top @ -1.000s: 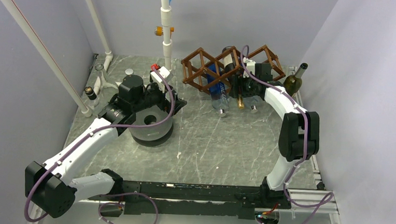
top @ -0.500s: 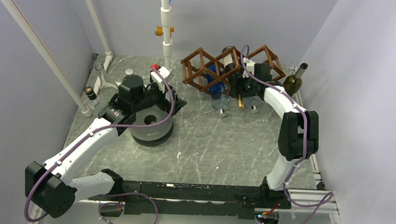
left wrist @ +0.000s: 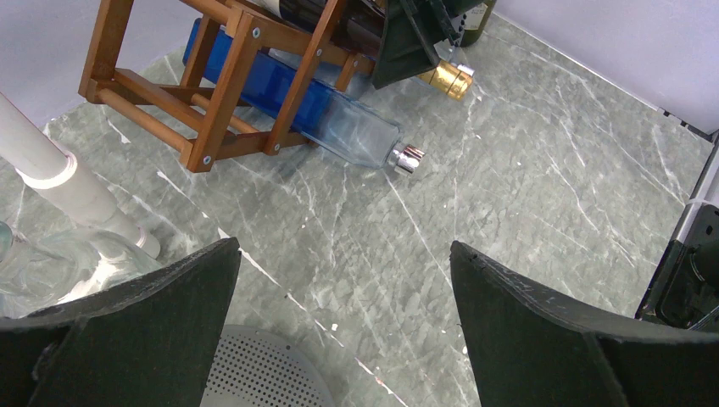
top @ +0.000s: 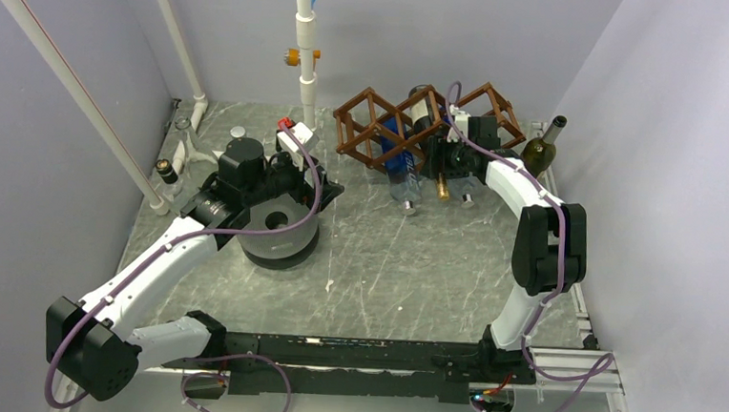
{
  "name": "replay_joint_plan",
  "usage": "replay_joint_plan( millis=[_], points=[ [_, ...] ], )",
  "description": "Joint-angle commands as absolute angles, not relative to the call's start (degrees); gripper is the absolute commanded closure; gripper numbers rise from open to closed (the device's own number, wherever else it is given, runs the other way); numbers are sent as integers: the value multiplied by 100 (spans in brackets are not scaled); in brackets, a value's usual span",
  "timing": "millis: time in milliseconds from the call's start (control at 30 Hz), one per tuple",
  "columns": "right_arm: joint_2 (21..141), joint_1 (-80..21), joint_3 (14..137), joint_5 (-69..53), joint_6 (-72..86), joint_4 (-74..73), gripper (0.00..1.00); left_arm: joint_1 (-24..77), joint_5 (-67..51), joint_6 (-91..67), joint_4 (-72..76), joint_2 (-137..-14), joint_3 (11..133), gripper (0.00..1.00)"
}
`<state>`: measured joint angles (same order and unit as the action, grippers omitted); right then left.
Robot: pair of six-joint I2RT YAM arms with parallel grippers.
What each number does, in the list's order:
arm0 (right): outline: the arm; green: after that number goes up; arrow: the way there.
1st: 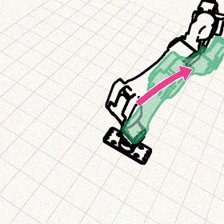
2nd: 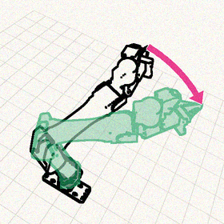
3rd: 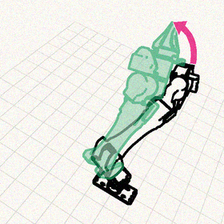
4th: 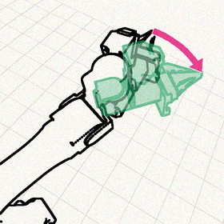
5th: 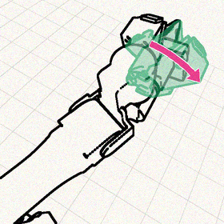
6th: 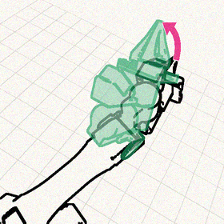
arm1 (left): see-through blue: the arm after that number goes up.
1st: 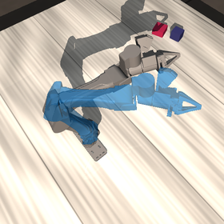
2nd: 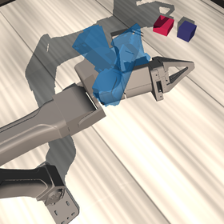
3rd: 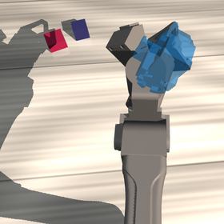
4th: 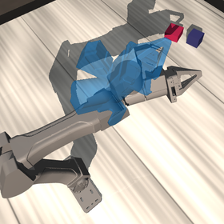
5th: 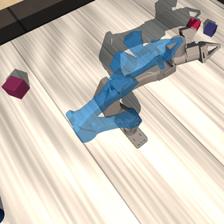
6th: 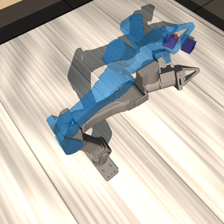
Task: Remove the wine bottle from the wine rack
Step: Pick up the wine bottle from the wine rack.
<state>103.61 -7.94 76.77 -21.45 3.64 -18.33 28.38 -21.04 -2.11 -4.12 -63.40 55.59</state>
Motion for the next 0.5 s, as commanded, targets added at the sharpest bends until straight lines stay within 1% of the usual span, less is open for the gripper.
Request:
replay_joint_plan(
  millis=[0, 200, 267, 467],
  points=[
    [10344, -744, 7762, -2246, 537, -1575, 36, 2865, -2039, -105, -272, -6337, 5581, 1],
    [10371, -682, 7745, -2344, 625, -1551, 39, 2865, -2039, -105, -278, -6338, 5581, 0],
    [10384, -661, 7743, -2384, 646, -1540, 42, 2860, -2039, -101, -281, -6341, 5581, 0],
    [10401, -641, 7734, -2441, 654, -1538, 44, 2865, -2039, -98, -279, -6346, 5581, 1]
  ],
)
